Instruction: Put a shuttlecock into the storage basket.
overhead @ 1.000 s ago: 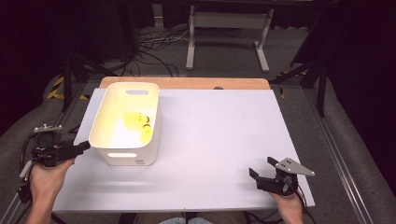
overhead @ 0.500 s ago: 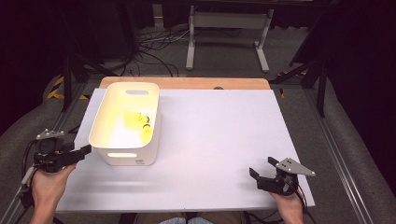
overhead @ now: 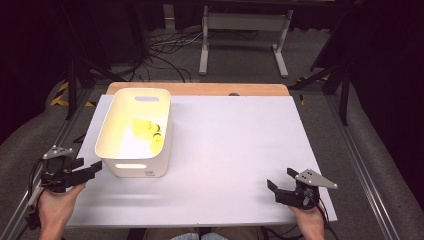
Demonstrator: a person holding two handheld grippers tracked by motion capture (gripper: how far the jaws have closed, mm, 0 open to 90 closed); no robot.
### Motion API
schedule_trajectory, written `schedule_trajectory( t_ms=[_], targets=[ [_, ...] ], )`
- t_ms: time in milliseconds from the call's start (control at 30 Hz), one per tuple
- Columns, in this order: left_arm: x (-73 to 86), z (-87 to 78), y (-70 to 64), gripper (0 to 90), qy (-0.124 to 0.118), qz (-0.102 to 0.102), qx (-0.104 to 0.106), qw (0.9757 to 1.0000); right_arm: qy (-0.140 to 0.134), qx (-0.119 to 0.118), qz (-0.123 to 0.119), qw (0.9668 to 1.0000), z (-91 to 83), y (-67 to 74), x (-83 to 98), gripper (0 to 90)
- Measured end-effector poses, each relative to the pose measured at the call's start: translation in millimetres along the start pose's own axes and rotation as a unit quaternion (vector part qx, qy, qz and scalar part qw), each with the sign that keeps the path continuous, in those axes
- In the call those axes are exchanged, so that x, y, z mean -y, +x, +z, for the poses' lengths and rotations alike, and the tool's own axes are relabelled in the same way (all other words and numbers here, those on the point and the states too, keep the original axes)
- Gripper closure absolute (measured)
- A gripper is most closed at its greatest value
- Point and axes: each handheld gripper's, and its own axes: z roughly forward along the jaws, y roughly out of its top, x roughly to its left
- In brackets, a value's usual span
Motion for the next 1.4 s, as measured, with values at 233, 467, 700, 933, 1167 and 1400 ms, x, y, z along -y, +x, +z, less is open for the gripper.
schedule_trajectory(
  t_ms=[233,467,700,933,1167,1400],
  targets=[
    [10.0,4.1,-4.5,33.2,-0.003,-0.003,0.010,0.9999,-0.001,0.001,0.000,1.0000,-0.4,-0.2,0.1,13.3],
    [16.9,6.7,-10.1,31.5,-0.004,-0.003,0.018,0.9998,-0.001,0.002,0.000,1.0000,-0.9,0.0,0.1,13.3],
    [21.9,9.8,-16.7,31.5,-0.010,0.003,0.026,0.9996,-0.003,0.003,0.001,1.0000,-1.8,0.7,0.0,13.3],
    [26.5,14.2,-25.1,31.3,-0.013,0.015,0.035,0.9992,-0.003,0.002,0.000,1.0000,-2.4,1.1,0.0,13.3],
    [31.0,17.4,-29.8,31.3,-0.026,0.013,0.046,0.9985,-0.004,0.001,0.001,1.0000,-3.2,1.4,0.2,13.2],
    [34.9,20.2,-31.3,29.6,-0.036,0.007,0.058,0.9976,-0.005,0.000,0.001,1.0000,-4.4,1.6,0.7,13.1]
  ],
)
